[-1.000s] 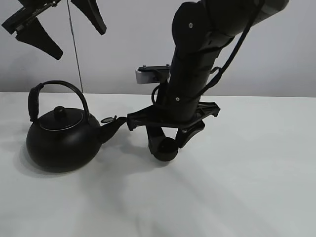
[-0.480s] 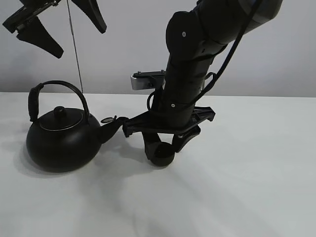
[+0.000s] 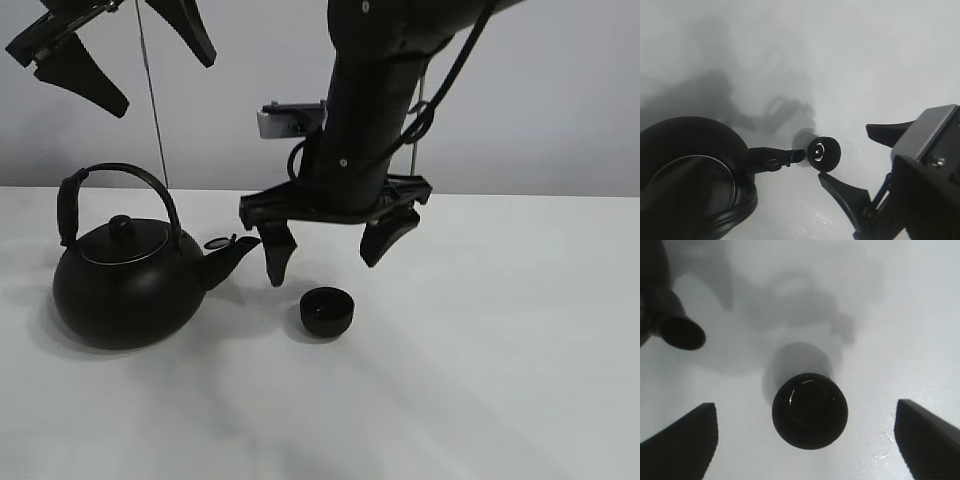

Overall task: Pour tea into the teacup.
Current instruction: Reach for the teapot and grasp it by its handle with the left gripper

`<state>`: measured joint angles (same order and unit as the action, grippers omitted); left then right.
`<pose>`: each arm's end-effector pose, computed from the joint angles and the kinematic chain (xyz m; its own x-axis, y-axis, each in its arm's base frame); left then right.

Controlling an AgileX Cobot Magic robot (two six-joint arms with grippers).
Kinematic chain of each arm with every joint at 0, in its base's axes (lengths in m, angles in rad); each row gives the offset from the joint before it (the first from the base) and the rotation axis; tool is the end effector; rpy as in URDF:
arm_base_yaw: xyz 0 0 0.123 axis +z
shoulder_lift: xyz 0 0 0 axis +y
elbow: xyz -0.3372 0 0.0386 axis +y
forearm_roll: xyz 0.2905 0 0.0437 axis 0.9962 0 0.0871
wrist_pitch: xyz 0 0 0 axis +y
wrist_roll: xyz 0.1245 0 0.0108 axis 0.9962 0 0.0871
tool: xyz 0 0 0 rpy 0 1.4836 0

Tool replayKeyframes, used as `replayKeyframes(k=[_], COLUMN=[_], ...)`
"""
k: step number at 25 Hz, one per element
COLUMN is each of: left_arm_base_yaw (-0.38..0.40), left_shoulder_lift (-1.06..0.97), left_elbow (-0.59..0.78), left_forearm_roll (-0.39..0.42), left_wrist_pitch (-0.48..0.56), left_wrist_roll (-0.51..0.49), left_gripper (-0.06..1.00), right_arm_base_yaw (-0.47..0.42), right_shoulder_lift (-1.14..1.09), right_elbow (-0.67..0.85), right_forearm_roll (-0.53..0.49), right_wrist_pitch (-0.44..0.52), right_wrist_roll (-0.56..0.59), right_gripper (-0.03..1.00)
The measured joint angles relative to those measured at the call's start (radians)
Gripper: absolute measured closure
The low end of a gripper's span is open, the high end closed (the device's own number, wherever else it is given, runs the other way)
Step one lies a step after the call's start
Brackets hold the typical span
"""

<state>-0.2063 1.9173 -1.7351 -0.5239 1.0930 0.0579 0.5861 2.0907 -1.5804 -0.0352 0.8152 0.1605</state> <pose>0.4706 -0.1552 0.3163 -0.9402 0.0133 -0.3404 0.1856 0.8579 -0.4791 0.4321 0.2831 0.1746 -0.8543 -0.4041 -0.3270 -0.4339 0.9007 0.0204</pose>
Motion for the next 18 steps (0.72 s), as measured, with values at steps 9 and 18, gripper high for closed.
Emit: replayKeyframes(k=[9,18], left_arm_base_yaw=[0.0,0.0], left_shoulder_lift=[0.0,0.0], left_elbow=[0.0,0.0], left_forearm_roll=[0.0,0.0], left_wrist_pitch=[-0.016,-0.016], left_wrist_roll=[0.0,0.0], left_gripper=[0.25,0.25], right_arm_base_yaw=[-0.16,-0.537], right_shoulder_lift=[-0.065,-0.18], right_elbow=[-0.109,-0.109], right_forearm_roll=[-0.037,-0.039], right_wrist_pitch=[0.21,0.362], right_wrist_roll=[-0.04,-0.121], right_gripper=[0.3,0.28])
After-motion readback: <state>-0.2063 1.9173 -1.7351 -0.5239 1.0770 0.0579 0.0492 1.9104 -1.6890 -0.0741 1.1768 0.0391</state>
